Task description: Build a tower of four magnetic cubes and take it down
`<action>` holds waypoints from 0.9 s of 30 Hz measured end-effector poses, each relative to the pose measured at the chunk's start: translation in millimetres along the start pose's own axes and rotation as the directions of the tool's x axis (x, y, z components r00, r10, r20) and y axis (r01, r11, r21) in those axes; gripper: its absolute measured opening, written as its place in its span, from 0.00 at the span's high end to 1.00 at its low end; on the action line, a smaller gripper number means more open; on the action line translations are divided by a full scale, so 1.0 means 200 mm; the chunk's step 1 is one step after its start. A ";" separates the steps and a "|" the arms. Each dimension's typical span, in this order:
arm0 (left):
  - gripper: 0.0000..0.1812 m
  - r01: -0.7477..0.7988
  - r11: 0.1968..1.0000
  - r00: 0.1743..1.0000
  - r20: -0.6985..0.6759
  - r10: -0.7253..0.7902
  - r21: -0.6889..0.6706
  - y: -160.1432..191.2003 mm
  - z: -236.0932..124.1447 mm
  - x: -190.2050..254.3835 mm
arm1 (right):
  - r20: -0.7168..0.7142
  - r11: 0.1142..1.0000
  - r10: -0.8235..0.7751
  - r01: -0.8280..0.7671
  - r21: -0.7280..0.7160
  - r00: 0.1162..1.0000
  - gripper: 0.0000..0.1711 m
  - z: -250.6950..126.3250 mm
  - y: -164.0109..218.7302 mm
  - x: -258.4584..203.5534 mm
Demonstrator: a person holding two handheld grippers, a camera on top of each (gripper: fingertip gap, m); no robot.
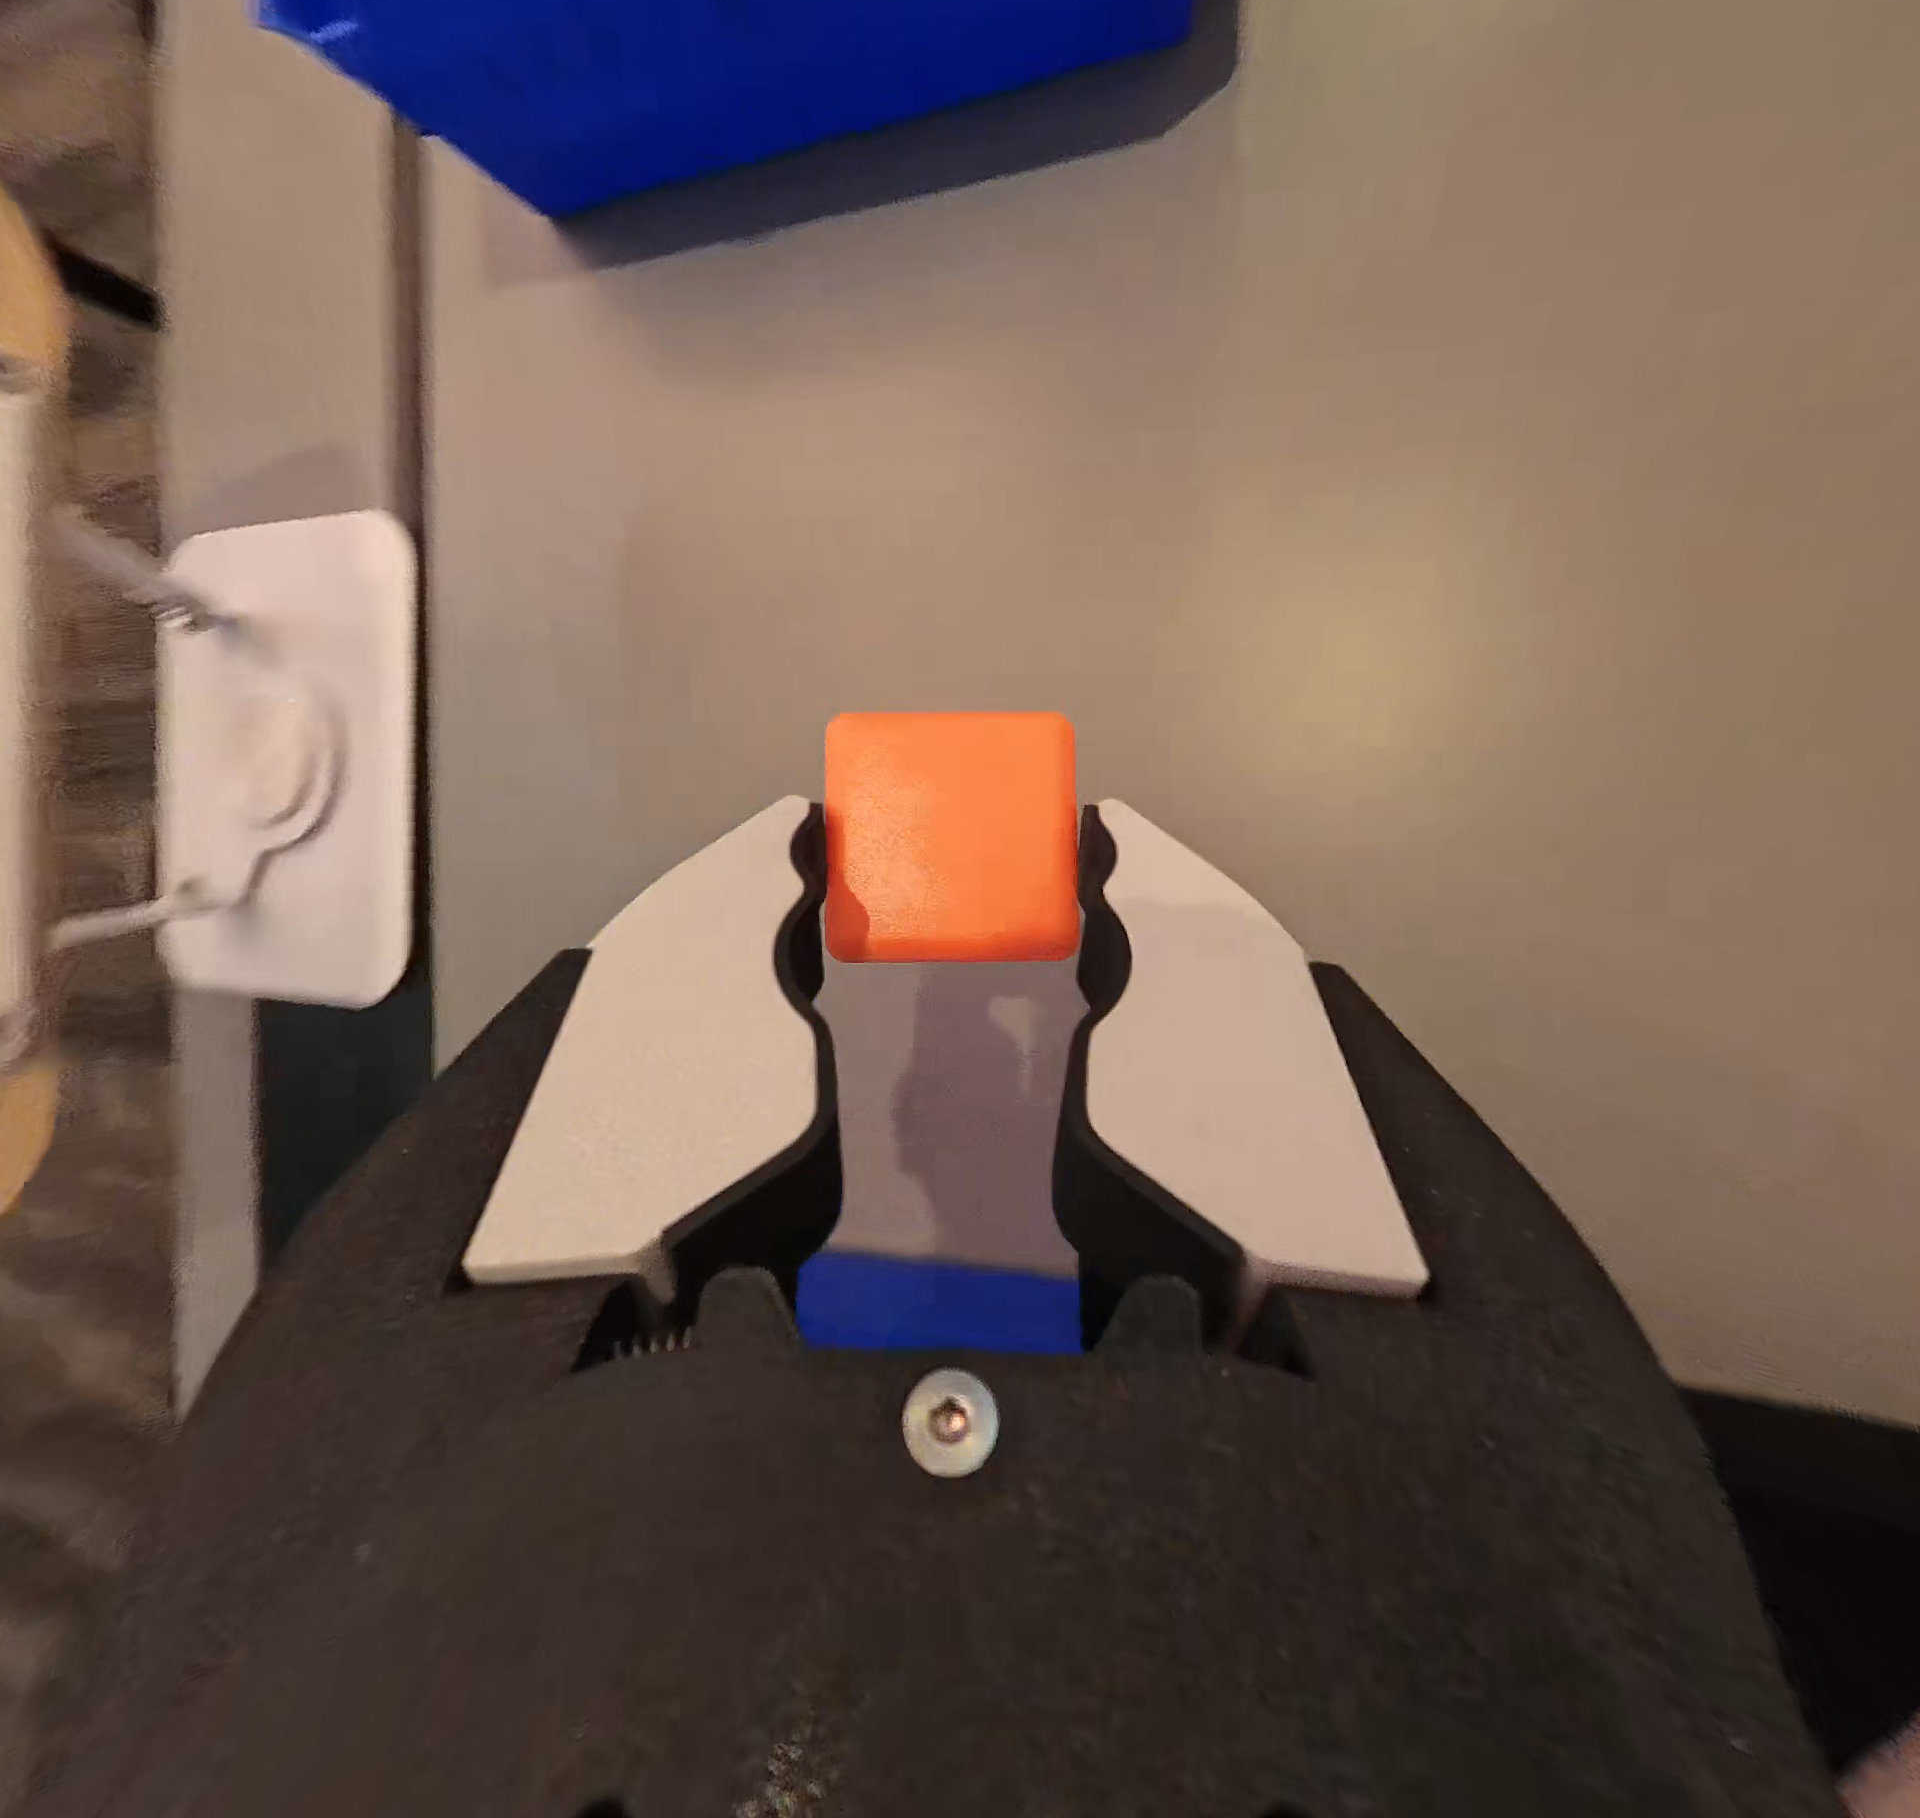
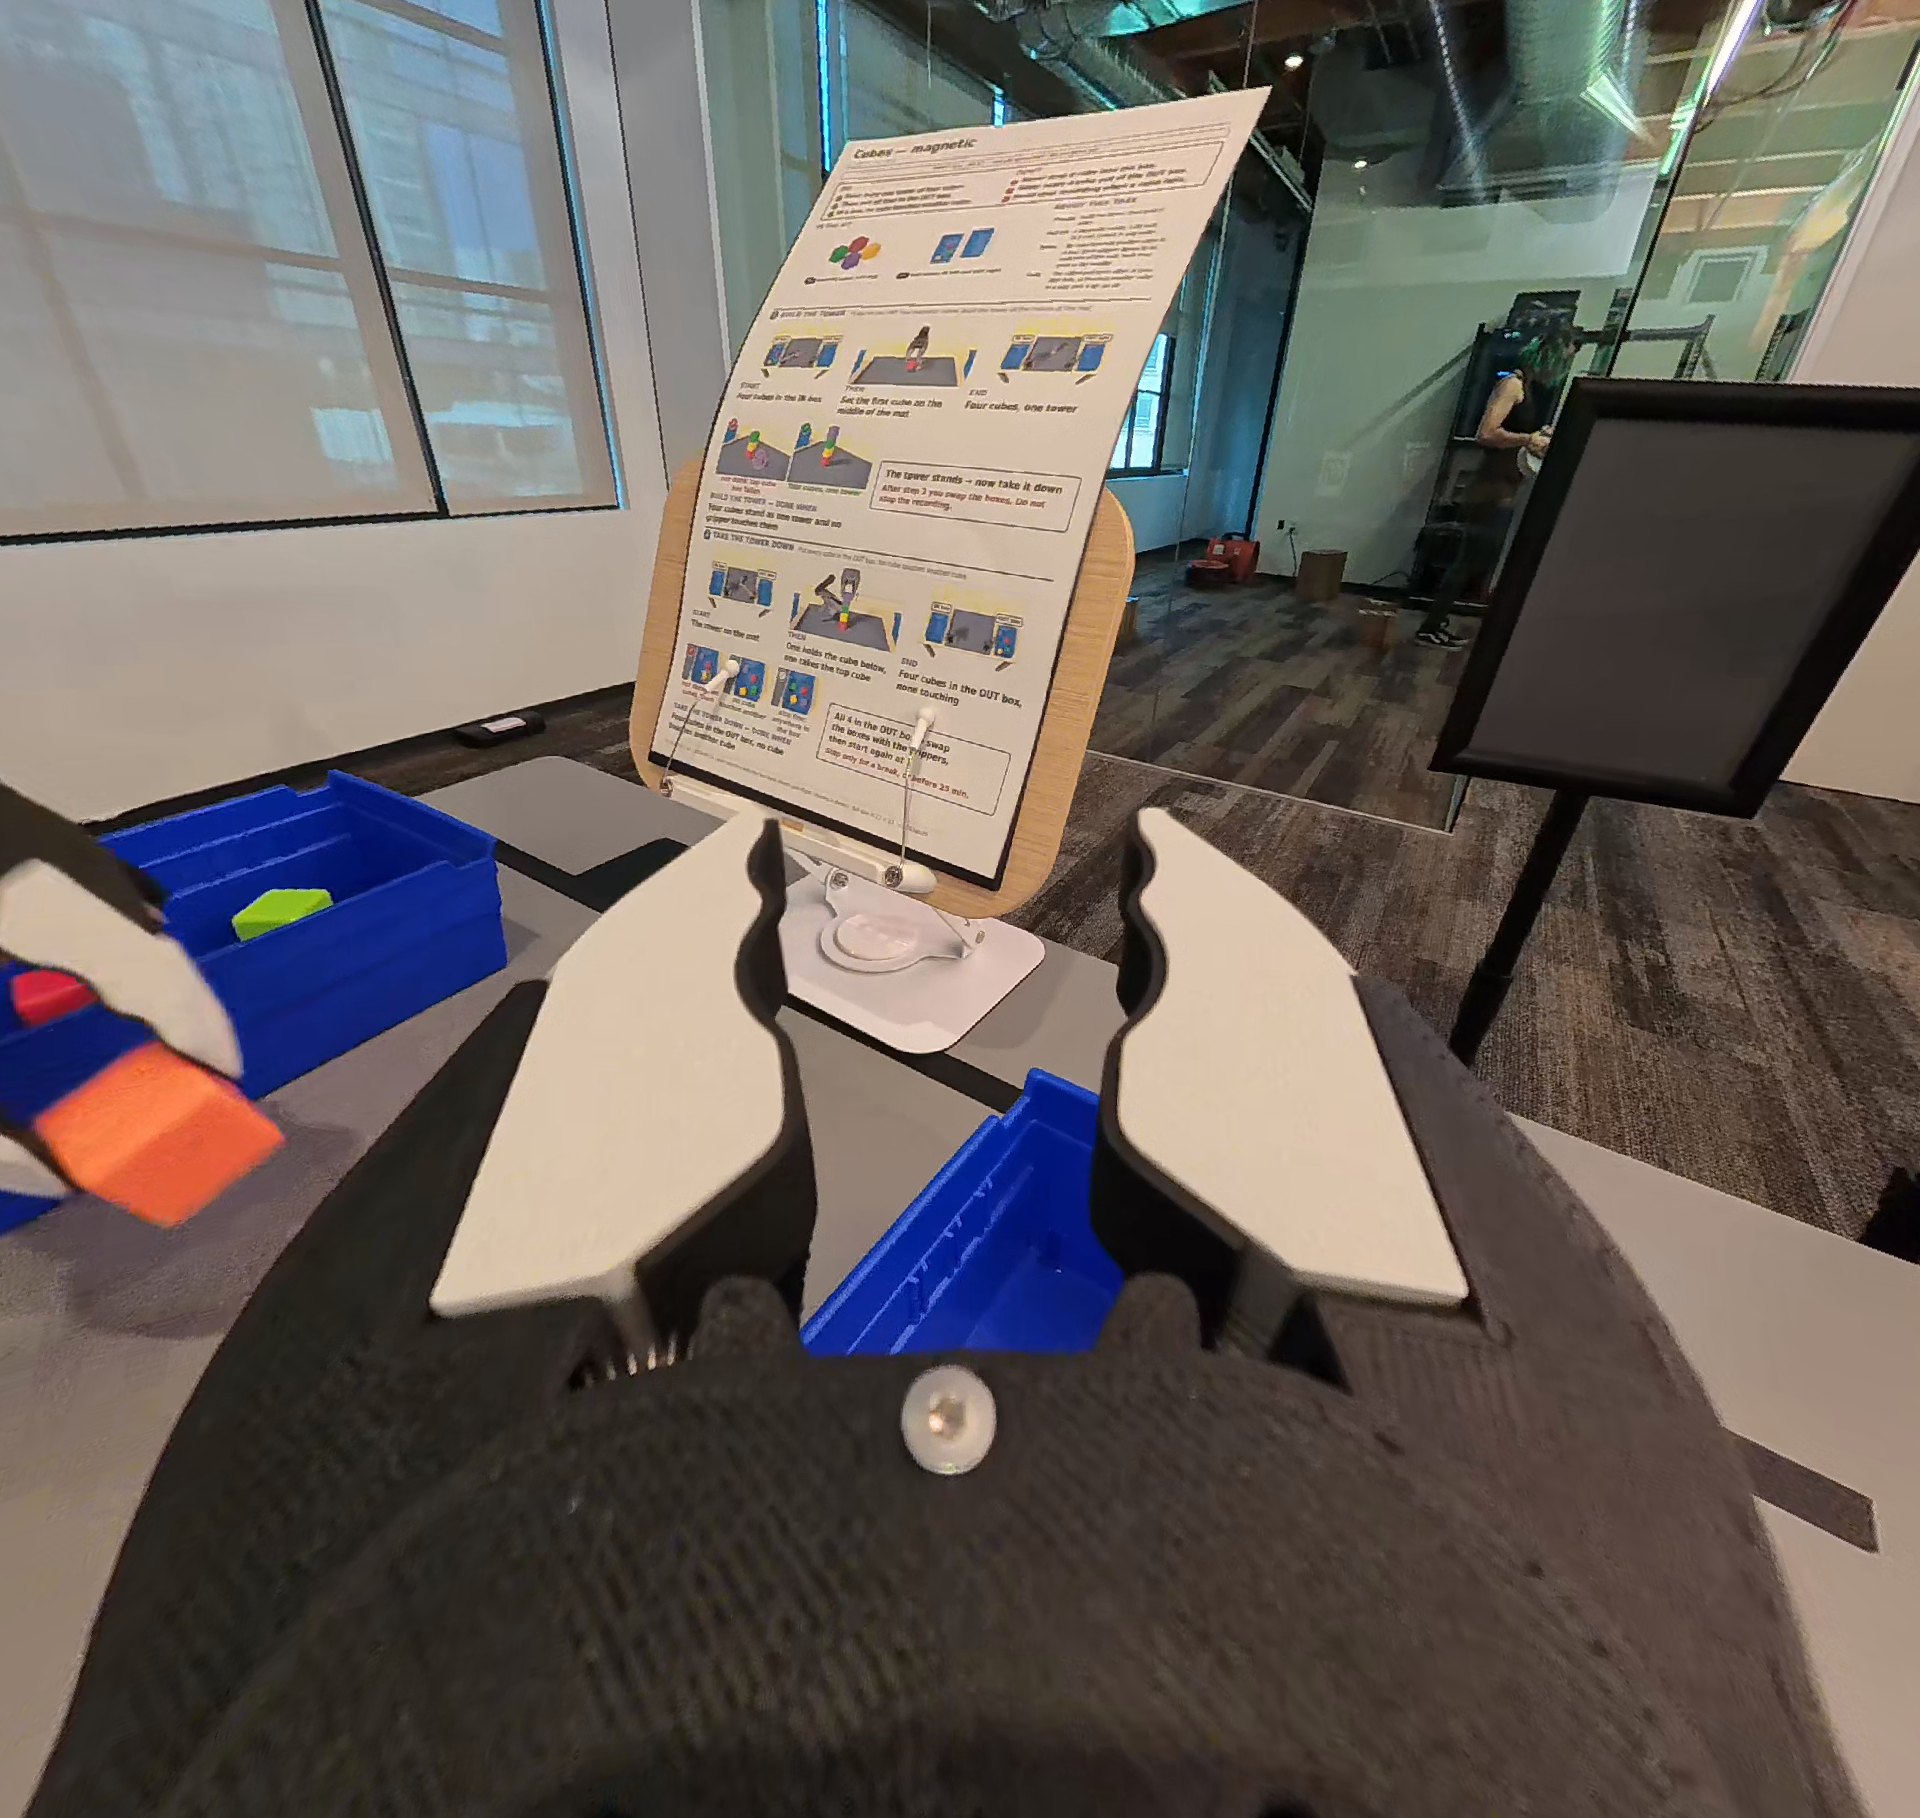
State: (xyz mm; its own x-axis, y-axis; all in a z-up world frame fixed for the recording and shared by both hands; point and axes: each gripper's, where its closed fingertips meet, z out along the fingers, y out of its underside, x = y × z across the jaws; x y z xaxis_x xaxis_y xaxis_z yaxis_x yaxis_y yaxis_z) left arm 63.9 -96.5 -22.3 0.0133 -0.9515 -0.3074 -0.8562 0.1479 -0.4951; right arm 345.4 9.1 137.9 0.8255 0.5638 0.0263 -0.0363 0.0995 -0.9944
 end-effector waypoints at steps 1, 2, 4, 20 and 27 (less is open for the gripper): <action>0.74 0.003 1.000 0.999 -0.040 -0.004 -0.008 -0.02 0.09 -0.01 | 0.004 1.000 -0.002 0.002 -0.003 1.000 0.63 0.00 0.00 -0.01; 0.74 0.013 1.000 0.996 -0.086 -0.015 -0.027 -0.03 0.18 -0.01 | 0.008 1.000 -0.003 0.003 -0.008 1.000 0.63 0.00 0.00 -0.01; 0.74 0.033 0.996 0.990 -0.131 -0.044 -0.088 -0.01 0.34 -0.02 | 0.014 1.000 -0.003 0.003 -0.008 1.000 0.63 0.00 0.00 -0.01; 0.75 0.081 0.989 0.977 -0.187 -0.103 -0.125 0.08 0.67 -0.10 | 0.041 1.000 0.019 -0.019 0.002 0.999 0.63 -0.02 -0.01 0.00; 0.74 0.066 0.992 0.974 -0.209 -0.088 -0.112 0.10 0.66 -0.09 | 0.041 0.999 0.031 -0.031 -0.007 0.999 0.63 -0.01 0.00 0.02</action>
State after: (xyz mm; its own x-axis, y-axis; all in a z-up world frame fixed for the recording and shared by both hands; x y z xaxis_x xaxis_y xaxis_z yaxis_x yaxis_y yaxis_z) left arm 114.8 -40.4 -132.8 -0.0197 -0.9961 -0.0856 -0.9060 0.0540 -0.4198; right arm 349.8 9.0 137.4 0.7999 0.6001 -0.0007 -0.0582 0.0763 -0.9954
